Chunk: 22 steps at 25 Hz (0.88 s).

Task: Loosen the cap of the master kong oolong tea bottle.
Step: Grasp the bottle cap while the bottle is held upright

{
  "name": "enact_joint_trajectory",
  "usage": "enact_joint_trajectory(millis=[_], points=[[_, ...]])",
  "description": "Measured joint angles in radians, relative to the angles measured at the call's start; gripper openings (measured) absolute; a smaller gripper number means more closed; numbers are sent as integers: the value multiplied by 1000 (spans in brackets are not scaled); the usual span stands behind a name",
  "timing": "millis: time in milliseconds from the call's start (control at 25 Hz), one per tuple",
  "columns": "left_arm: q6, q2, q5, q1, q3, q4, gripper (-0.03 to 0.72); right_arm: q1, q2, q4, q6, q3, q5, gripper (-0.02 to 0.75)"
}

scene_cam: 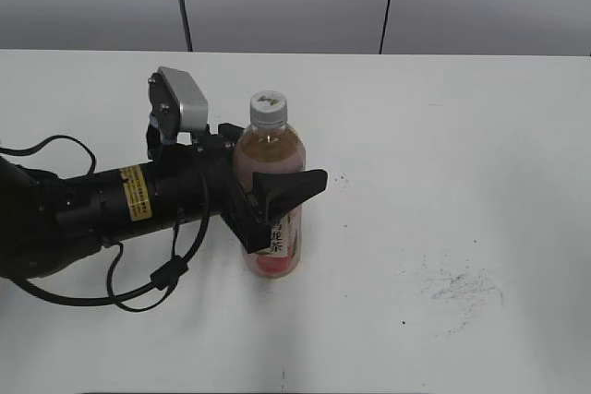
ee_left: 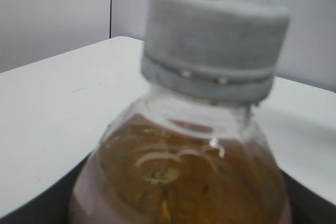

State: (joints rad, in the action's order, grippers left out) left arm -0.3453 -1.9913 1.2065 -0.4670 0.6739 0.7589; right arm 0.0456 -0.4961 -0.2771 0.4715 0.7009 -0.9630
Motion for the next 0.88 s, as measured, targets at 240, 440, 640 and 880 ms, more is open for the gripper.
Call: enact_joint_trajectory(millis=[240, 440, 640, 880], points=[[2, 0, 1, 0, 0, 5, 446, 134, -438, -42, 82, 293, -56, 440], [2, 0, 2, 0, 1, 12, 446, 340, -742, 64, 89, 624, -191, 439], [3, 0, 2, 0, 1, 14, 446, 527, -1024, 99, 4, 938, -239, 439], [2, 0, 4, 0, 1, 15, 446, 693, -1240, 219, -165, 1126, -240, 439]])
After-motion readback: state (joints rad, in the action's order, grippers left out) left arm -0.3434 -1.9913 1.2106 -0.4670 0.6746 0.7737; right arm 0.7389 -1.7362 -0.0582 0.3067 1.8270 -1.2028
